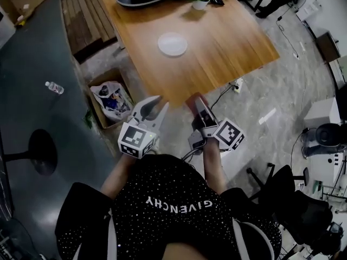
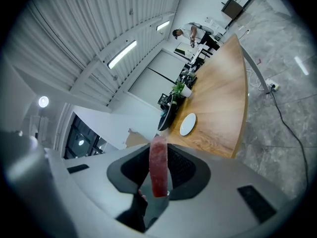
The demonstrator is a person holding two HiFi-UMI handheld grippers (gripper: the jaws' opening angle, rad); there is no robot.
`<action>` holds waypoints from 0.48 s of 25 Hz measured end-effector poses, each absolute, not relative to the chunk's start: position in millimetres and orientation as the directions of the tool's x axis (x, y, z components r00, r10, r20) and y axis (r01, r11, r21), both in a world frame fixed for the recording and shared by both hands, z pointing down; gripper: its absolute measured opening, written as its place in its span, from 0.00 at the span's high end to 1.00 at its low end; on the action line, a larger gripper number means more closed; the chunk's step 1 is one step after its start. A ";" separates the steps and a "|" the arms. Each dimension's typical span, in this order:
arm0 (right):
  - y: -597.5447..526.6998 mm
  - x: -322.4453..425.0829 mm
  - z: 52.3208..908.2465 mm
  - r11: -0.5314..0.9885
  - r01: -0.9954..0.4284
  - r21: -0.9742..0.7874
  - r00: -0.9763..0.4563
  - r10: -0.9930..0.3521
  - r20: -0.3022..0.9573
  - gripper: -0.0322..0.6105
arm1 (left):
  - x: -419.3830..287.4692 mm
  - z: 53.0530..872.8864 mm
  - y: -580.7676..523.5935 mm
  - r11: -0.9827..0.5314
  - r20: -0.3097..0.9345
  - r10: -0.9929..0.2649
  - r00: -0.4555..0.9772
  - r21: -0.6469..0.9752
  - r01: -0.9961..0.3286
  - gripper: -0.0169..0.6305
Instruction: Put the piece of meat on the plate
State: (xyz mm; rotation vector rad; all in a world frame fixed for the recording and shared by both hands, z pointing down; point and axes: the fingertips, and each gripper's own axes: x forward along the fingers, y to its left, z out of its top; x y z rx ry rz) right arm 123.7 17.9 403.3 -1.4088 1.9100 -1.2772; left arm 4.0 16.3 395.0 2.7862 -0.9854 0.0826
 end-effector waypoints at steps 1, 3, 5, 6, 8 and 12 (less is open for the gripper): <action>11.0 122.8 403.0 0.053 -0.497 -0.866 -0.379 -0.911 0.162 0.80 | 3.3 395.6 9.3 -0.765 0.113 -0.614 0.781 0.156 -0.624 0.83; -1.6 119.4 401.4 0.061 -0.488 -0.871 -0.378 -0.914 0.148 0.80 | 2.1 395.9 -3.2 -0.773 0.110 -0.604 0.789 0.159 -0.614 0.83; -11.1 116.5 405.1 0.056 -0.489 -0.870 -0.370 -0.917 0.149 0.80 | -0.9 401.2 -14.0 -0.778 0.110 -0.598 0.794 0.157 -0.608 0.83; -15.2 114.8 408.4 0.051 -0.489 -0.871 -0.366 -0.918 0.152 0.80 | -2.7 404.3 -19.0 -0.779 0.110 -0.597 0.795 0.156 -0.607 0.83; -21.5 110.8 413.6 0.044 -0.482 -0.875 -0.364 -0.919 0.154 0.80 | -5.7 407.7 -26.5 -0.782 0.113 -0.593 0.797 0.157 -0.603 0.83; -28.9 108.3 413.7 0.041 -0.482 -0.875 -0.355 -0.922 0.152 0.80 | -8.1 410.9 -34.7 -0.790 0.112 -0.581 0.806 0.161 -0.592 0.83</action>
